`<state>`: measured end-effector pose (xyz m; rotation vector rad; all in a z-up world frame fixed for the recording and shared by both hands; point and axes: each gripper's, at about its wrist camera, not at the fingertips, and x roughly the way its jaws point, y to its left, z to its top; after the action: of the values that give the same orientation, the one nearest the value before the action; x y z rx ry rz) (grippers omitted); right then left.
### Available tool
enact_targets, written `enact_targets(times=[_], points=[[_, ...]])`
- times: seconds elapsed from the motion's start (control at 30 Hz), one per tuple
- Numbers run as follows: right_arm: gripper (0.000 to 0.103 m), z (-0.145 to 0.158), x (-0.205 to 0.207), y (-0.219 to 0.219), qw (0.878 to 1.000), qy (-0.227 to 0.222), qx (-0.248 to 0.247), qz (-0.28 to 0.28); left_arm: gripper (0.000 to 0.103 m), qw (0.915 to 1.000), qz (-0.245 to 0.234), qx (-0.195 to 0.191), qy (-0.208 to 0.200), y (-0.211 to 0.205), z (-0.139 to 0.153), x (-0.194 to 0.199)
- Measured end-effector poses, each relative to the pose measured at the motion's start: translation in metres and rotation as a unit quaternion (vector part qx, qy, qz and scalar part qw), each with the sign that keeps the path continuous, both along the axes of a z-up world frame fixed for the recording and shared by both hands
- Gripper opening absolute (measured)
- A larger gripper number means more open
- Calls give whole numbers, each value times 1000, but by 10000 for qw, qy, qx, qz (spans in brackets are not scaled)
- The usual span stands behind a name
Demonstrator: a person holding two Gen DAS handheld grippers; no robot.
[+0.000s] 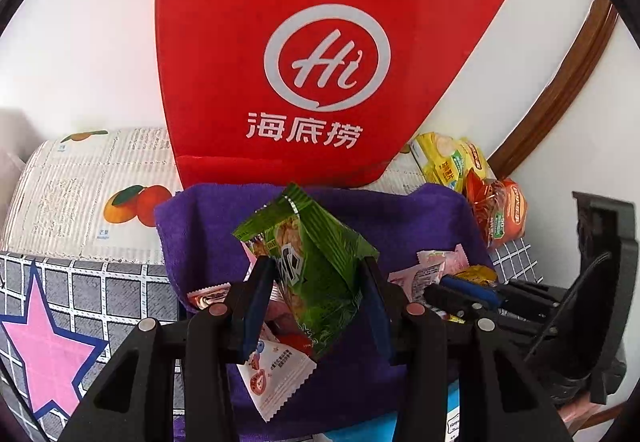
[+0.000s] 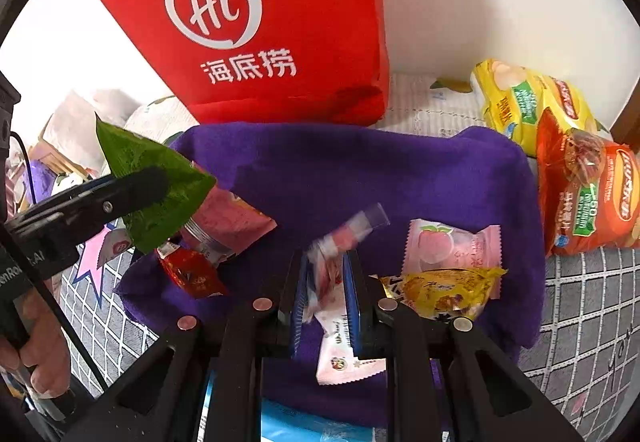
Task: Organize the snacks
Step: 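Lower the green bag and white wrapper onto the towel and open both tools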
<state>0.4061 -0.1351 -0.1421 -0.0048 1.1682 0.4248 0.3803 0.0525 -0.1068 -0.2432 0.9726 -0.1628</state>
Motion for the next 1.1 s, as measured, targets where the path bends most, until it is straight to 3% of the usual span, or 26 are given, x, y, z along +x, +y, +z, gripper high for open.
enact_targets(times=[0.17,0.5,0.63,1.1], points=[[19,12,-2,-7,9999,-101,87,-33,42,9999,-91,20,58,-6,-3,1],[32,31,-6,-19,9988,-351,303,-171,42,9989,-306,69,335,-18,-18,5],[33,34,-7,-21,9986,-376,326,-200,42,9985,-337,212,380,-21,-19,5],[35,35,-7,-19,9988,-368,267,-191,42,9982,-414,88,429,-23,-19,7]])
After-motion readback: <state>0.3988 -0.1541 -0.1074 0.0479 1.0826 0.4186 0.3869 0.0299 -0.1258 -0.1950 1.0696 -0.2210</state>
